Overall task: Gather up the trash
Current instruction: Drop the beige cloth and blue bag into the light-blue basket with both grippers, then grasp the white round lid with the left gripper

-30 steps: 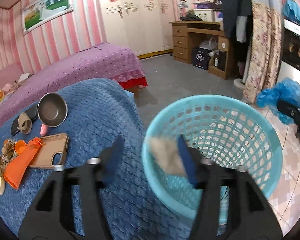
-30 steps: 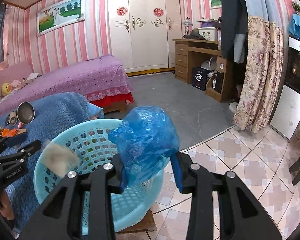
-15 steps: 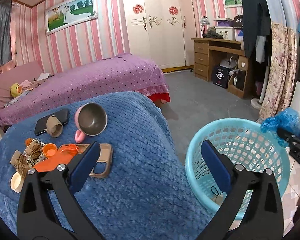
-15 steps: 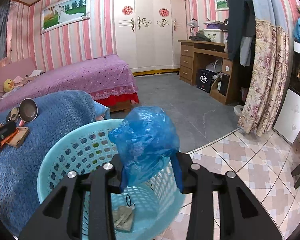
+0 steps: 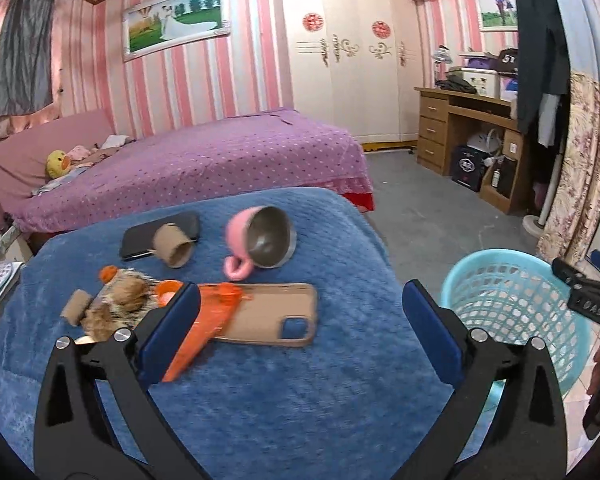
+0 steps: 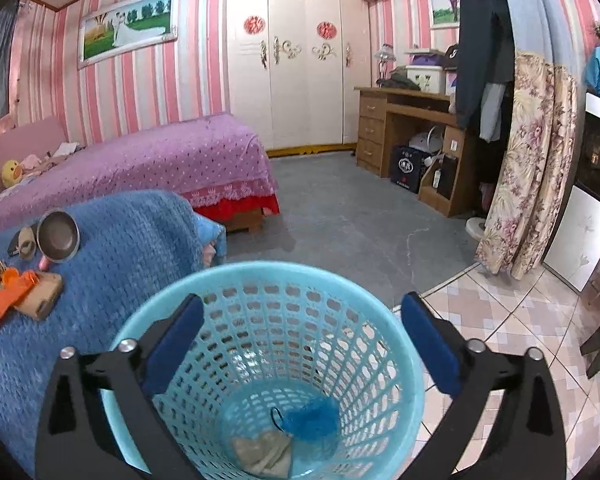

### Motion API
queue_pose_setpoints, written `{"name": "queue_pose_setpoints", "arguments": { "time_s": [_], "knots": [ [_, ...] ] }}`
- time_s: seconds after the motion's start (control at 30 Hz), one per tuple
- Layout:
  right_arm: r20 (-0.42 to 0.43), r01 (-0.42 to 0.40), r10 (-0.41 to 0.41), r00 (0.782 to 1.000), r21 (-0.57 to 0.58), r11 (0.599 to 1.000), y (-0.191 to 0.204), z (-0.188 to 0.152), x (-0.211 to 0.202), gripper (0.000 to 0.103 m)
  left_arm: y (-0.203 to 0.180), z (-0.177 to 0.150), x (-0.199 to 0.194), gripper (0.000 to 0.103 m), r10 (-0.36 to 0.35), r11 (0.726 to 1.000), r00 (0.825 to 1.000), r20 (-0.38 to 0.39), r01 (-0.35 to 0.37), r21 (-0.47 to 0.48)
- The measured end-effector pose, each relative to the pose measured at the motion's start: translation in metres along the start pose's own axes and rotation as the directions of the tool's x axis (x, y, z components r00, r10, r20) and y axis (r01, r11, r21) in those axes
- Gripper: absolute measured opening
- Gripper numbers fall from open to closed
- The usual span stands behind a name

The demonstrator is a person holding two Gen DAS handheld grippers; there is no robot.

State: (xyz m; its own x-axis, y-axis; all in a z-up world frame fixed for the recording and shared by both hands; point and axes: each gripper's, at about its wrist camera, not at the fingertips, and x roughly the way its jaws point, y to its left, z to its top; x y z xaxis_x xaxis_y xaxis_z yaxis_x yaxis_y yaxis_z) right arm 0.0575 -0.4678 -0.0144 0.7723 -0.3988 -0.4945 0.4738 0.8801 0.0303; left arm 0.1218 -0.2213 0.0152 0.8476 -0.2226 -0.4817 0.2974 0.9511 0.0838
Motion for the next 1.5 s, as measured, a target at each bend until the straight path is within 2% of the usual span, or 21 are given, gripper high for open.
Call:
{"name": "queue_pose_setpoints", "arguments": {
  "time_s": [0.17,0.4,0.7,0.8,0.9,1.07,1.23,1.5],
  "knots": [
    [0.013,-0.023,0.024,1.000,-0.011,1.000,0.027,0.008,-0.014,0.098,0.035,0.000,-0.010,0.098,0.031,1.000,1.000,0.004,-0.031,-0.006],
    [0.038,-0.100,0.100,0.994,-0.020,0.995,0.094,0.018,-0.035,0.099,0.085,-0.011,-0.027,0.098,0.113,0.994,0.993,0.014,-0.113,-0.005],
    [0.063,-0.200,0.206,0.977,-0.091,0.976,0.191,0.023,-0.052,0.099,0.173,-0.034,-0.026,0.098,0.175,0.977,0.984,-0.019,-0.176,-0.124],
    [0.061,-0.230,0.238,0.969,-0.120,0.966,0.221,0.022,-0.053,0.098,0.202,-0.045,-0.014,0.098,0.180,0.966,0.982,-0.060,-0.188,-0.176],
    [0.054,-0.249,0.259,0.964,-0.148,0.957,0.247,0.015,-0.050,0.098,0.223,-0.053,-0.005,0.098,0.211,0.958,0.973,-0.090,-0.224,-0.181],
    [0.041,-0.243,0.256,0.966,-0.200,0.949,0.269,-0.005,-0.039,0.098,0.254,-0.068,0.012,0.098,0.208,0.944,0.964,-0.167,-0.242,-0.224],
    [0.019,-0.218,0.226,0.974,-0.201,0.955,0.267,-0.014,-0.025,0.098,0.274,-0.078,0.025,0.098,0.198,0.936,0.951,-0.237,-0.256,-0.244],
    [0.000,-0.177,0.180,0.984,-0.191,0.965,0.260,-0.022,-0.012,0.099,0.279,-0.094,0.038,0.098,0.159,0.936,0.950,-0.267,-0.231,-0.265]
  ]
}}
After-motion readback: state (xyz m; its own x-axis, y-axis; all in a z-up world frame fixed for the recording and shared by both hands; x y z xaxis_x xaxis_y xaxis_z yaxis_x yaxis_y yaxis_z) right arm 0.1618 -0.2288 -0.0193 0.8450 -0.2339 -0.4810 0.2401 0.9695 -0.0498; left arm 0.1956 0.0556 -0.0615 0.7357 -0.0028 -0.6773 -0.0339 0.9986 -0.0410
